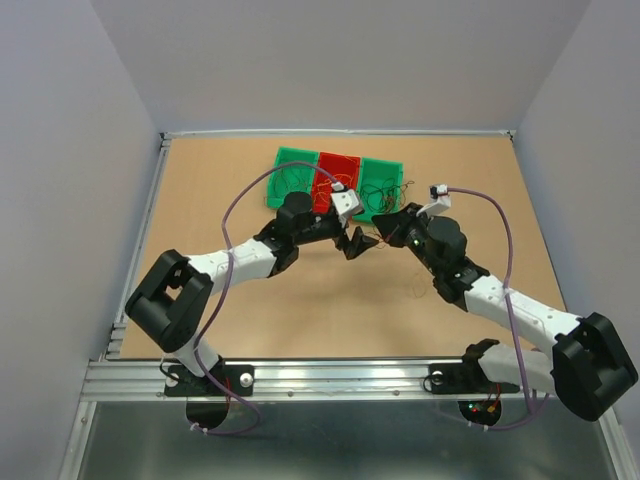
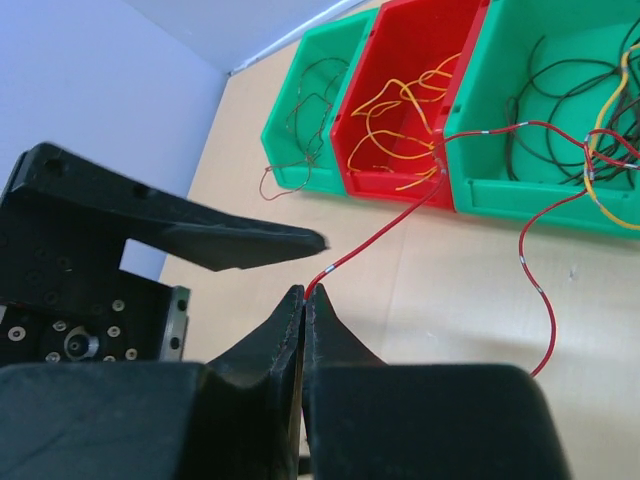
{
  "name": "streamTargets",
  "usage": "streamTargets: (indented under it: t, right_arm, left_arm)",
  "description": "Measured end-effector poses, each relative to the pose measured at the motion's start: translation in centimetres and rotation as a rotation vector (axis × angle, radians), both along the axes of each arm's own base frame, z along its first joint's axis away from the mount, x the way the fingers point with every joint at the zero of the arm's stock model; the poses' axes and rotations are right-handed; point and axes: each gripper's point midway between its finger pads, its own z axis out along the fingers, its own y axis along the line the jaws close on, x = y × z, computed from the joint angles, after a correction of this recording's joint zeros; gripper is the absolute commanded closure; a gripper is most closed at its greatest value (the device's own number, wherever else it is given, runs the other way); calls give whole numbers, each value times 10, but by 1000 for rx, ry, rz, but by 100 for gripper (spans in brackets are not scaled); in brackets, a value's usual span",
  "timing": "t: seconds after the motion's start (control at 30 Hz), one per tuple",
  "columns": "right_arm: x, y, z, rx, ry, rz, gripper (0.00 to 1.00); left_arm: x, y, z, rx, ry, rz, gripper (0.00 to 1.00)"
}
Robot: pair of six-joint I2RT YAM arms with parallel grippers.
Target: Untangle the cables
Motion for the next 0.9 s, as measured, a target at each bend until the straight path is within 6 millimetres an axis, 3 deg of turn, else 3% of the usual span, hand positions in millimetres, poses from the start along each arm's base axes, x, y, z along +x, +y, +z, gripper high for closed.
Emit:
streamTargets:
  t: [0.03,0.1,0.13,0.2,0.23,0.27,0.3,0.33,0.4,0.47,0.57,0.7,0.9]
  right_arm:
    - [-1,2,0,0,0,5,99]
    - [-5,7,0,0,-3,17,99]
    - [-6,10,1,0,-8,24,99]
    - [-8,13,2,-7,-17,31,99]
    - [-9,12,1,-13,-13,29,99]
    - [-9,10,0,-21,-13,26,98]
    - [-9,9,0,-25,-17,22,96]
    - [-10,8,0,-33,-18,20,88]
    - [-11,5,0,-43,-31,9,79]
    - [-10,1,3,-48,-44,-8,48]
    - [-8,-8,12,-55,-76,-53,15]
    - [-5,-26,19,-63,-107,-139,2]
    - [4,-45,3,-157,-70,-230,0]
  left_arm:
    - [-1,-8,0,1,4,-18,1]
    - [-6,-21,-1,5,12,-47,12]
    - [-11,-28,-4,17,18,-67,27]
    - [-13,-38,-11,43,16,-74,44]
    - [-12,-40,-15,62,8,-72,64]
    - [-10,-40,-19,72,15,-70,75]
    - [-4,-39,-23,88,19,-56,93]
    - [4,-36,-30,112,18,-26,100]
    - [5,-36,-36,130,29,-40,100]
    - [-1,-40,-41,151,36,-58,100]
    - [-12,-41,-47,173,42,-100,100]
    - [-21,-32,-48,187,42,-142,100]
    - [-26,-8,-20,149,15,-182,100]
